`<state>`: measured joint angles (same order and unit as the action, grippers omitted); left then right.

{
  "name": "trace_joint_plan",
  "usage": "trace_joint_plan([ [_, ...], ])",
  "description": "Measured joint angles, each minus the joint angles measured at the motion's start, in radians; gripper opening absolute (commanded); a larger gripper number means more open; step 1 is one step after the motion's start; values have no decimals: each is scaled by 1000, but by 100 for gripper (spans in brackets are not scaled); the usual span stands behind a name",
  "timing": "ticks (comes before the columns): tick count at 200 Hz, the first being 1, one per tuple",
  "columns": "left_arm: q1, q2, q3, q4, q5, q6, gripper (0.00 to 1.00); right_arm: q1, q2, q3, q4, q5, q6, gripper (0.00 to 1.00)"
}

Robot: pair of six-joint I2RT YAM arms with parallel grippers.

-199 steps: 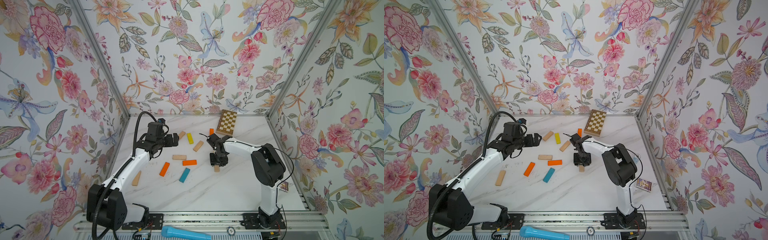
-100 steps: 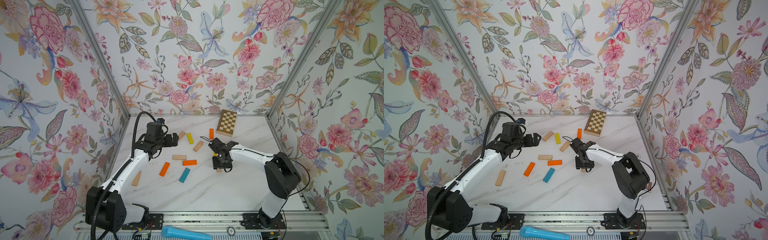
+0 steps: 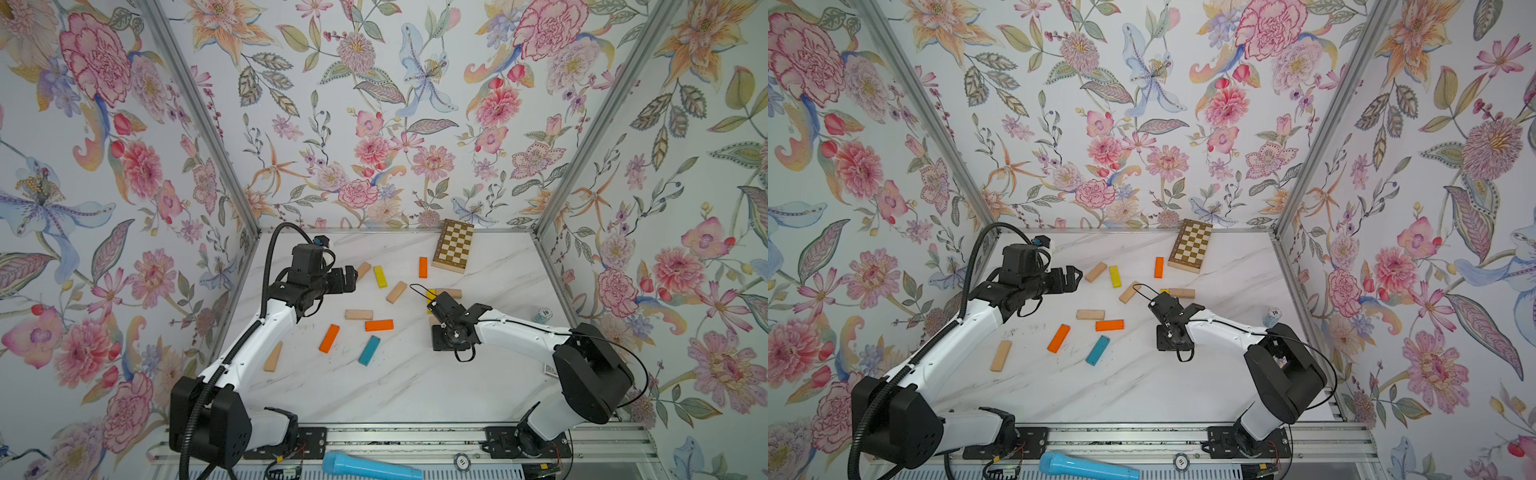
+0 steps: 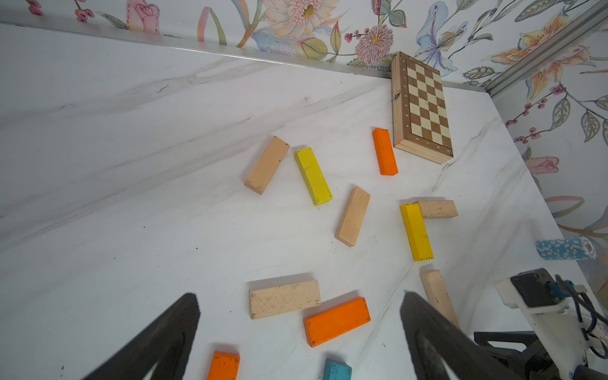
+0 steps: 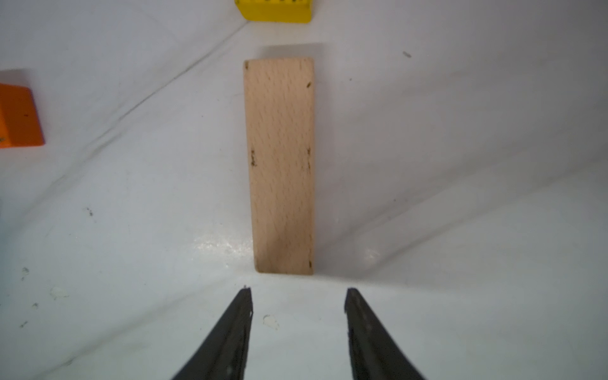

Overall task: Assemble the number 6 with building blocks
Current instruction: Assemble the building block at the center of the board.

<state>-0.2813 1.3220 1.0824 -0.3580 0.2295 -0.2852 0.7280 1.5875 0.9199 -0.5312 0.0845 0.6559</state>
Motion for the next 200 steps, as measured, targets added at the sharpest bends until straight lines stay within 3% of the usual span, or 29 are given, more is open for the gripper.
trace_joint_plan([
  [89,0,0,-4,3,0,0,99,-18,-64,-149,107,5,-65,38],
  [200,0,0,-4,3,-1,0,99,-43,-60,-176,220,-37,-190,30],
])
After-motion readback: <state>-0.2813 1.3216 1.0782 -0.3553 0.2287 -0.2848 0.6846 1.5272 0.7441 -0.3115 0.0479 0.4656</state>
